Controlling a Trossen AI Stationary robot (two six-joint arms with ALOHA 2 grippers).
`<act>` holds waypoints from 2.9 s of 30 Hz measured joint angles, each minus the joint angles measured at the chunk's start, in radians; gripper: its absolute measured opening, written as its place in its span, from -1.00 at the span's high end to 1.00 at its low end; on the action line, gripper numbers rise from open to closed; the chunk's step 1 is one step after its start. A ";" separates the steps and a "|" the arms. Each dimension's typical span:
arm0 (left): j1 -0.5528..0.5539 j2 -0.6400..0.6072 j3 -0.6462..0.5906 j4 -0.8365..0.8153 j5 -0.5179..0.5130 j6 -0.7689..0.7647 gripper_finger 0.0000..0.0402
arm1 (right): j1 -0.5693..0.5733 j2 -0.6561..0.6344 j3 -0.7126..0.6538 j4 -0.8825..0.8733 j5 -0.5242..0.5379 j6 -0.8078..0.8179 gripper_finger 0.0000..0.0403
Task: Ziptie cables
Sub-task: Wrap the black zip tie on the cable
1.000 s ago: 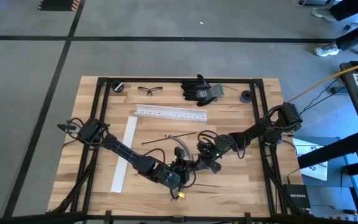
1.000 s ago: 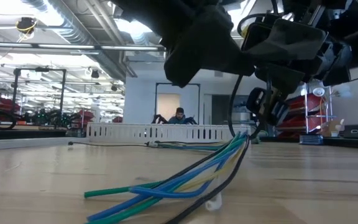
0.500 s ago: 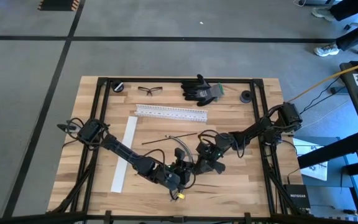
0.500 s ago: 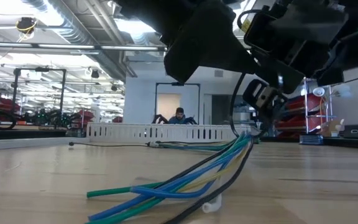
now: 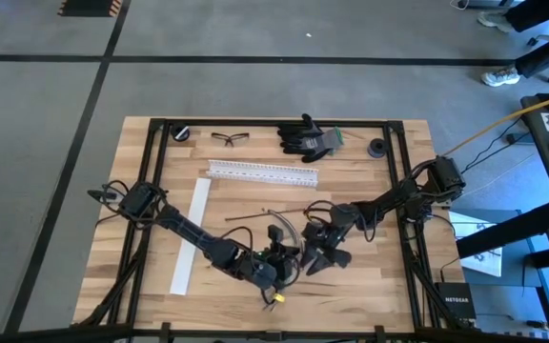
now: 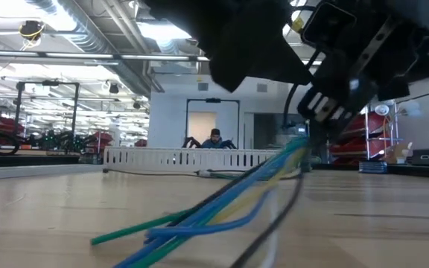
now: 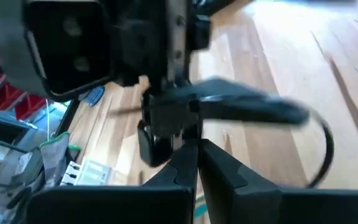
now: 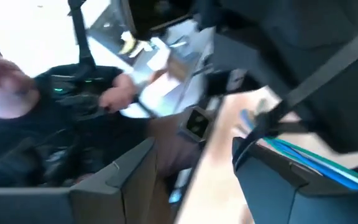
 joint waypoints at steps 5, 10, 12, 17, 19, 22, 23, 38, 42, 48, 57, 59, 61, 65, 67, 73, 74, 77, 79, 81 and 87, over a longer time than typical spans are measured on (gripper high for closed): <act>0.000 0.000 0.000 0.056 -0.001 -0.030 1.00 | -0.021 0.001 0.000 -0.112 0.115 -0.185 0.03; -0.002 0.000 -0.002 0.056 -0.002 -0.041 1.00 | -0.019 0.001 -0.001 -0.160 0.311 -0.236 0.03; -0.002 0.000 -0.002 0.058 -0.002 -0.041 1.00 | -0.041 0.001 -0.001 -0.174 0.304 -0.258 0.03; -0.005 0.000 -0.002 0.043 -0.001 -0.034 1.00 | -0.095 -0.030 -0.001 -0.272 0.230 -0.269 0.03; -0.005 0.000 -0.002 0.020 -0.001 -0.042 1.00 | -0.107 -0.071 -0.001 -0.337 0.214 -0.288 0.03; -0.005 -0.001 -0.002 0.012 0.001 -0.052 1.00 | -0.111 -0.146 -0.001 -0.425 0.190 -0.317 0.03; -0.005 -0.001 -0.002 0.014 0.002 -0.051 1.00 | -0.111 -0.170 -0.001 -0.446 0.193 -0.333 0.03; -0.002 -0.001 -0.002 0.013 0.003 -0.066 1.00 | -0.103 -0.419 0.000 -0.701 0.242 -0.388 0.03; -0.001 -0.001 -0.002 0.013 0.002 -0.067 1.00 | -0.074 -0.413 -0.001 -0.676 0.243 -0.392 0.03; -0.001 -0.001 -0.002 0.017 0.002 -0.072 1.00 | -0.036 -0.356 -0.001 -0.554 0.310 -0.395 0.03; -0.001 -0.001 -0.002 0.016 0.002 -0.073 1.00 | -0.037 -0.330 -0.001 -0.473 0.297 -0.395 0.19; 0.000 -0.001 -0.002 0.013 0.002 -0.072 1.00 | -0.037 -0.330 -0.001 -0.471 0.290 -0.395 0.26; 0.002 -0.001 -0.002 0.013 0.002 -0.071 1.00 | -0.036 -0.330 -0.001 -0.475 0.289 -0.390 0.33; 0.003 -0.001 -0.002 0.016 0.002 -0.077 1.00 | -0.016 -0.330 -0.001 -0.455 0.298 -0.383 0.42; 0.003 -0.001 -0.002 0.015 0.002 -0.077 1.00 | -0.010 -0.330 0.000 -0.444 0.300 -0.383 0.46; 0.006 -0.001 -0.002 0.017 0.002 -0.079 1.00 | -0.011 -0.330 0.000 -0.453 0.328 -0.382 0.53; 0.008 -0.001 -0.002 0.017 0.002 -0.083 1.00 | -0.011 -0.330 0.000 -0.453 0.334 -0.382 0.53; 0.009 -0.001 -0.002 0.017 0.001 -0.089 1.00 | -0.011 -0.330 0.000 -0.453 0.343 -0.382 0.55; 0.010 -0.001 -0.002 0.017 0.001 -0.089 1.00 | -0.011 -0.330 0.000 -0.453 0.343 -0.381 0.56; 0.012 -0.001 -0.002 0.017 0.002 -0.089 1.00 | -0.011 -0.330 0.000 -0.453 0.348 -0.385 0.57; 0.029 -0.001 -0.002 0.015 0.067 -0.084 1.00 | -0.011 -0.330 0.000 -0.454 0.350 -0.390 0.57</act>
